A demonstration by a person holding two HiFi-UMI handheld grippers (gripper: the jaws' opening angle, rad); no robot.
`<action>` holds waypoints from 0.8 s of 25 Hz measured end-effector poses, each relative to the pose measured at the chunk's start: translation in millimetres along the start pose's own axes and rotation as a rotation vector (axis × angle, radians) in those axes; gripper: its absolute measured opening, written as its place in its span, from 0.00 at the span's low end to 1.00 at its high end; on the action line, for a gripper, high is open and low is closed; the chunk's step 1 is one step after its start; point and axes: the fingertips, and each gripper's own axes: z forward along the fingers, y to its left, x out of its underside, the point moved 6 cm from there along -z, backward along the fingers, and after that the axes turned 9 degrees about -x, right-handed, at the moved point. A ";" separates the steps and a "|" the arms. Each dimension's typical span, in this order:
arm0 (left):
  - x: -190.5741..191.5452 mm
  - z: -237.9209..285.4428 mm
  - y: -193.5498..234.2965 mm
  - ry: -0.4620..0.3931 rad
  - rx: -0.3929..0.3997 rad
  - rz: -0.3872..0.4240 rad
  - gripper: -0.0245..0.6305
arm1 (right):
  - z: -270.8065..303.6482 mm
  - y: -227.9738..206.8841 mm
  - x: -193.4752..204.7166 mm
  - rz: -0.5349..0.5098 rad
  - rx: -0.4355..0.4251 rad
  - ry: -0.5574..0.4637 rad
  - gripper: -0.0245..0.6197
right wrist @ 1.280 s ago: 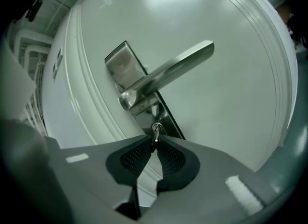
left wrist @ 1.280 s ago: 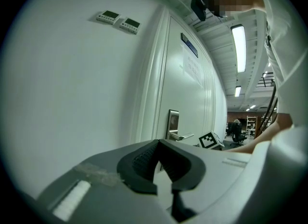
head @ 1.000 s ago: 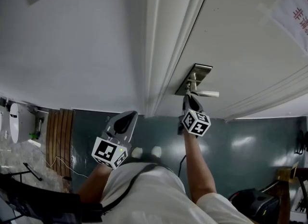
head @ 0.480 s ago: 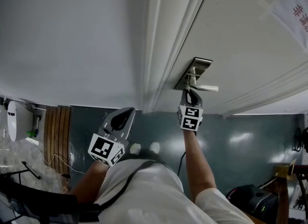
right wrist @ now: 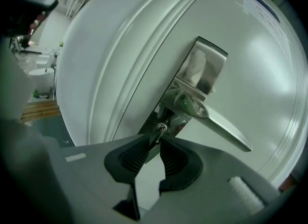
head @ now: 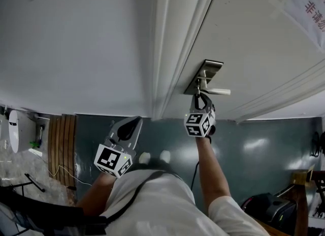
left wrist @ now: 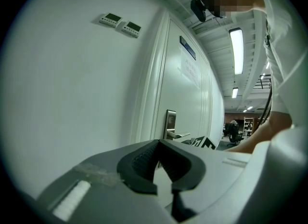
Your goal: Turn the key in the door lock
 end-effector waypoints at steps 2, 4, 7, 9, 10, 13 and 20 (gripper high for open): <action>0.8 -1.9 0.0 0.001 0.001 -0.001 0.05 | -0.1 2.3 -0.1 -0.092 0.017 0.024 0.14; 1.5 -3.5 1.4 0.000 0.001 -0.002 0.04 | 0.2 3.9 -0.2 -0.158 0.026 0.041 0.12; 1.6 -5.0 3.0 -0.002 0.000 -0.005 0.04 | 0.9 4.3 -0.8 -0.190 0.023 0.054 0.12; 1.4 -5.7 3.2 -0.004 0.003 -0.005 0.04 | 0.7 4.5 -1.0 -0.224 0.025 0.067 0.12; 1.6 -6.1 3.6 -0.005 0.004 -0.005 0.05 | 0.6 4.9 -1.3 -0.248 0.026 0.076 0.13; 4.0 -7.4 4.9 -0.002 0.006 -0.011 0.05 | 0.2 6.7 -1.4 -0.354 0.024 0.104 0.13; 7.1 -8.5 4.9 -0.009 0.021 -0.030 0.04 | 1.8 10.4 0.4 -0.689 -0.010 0.180 0.13</action>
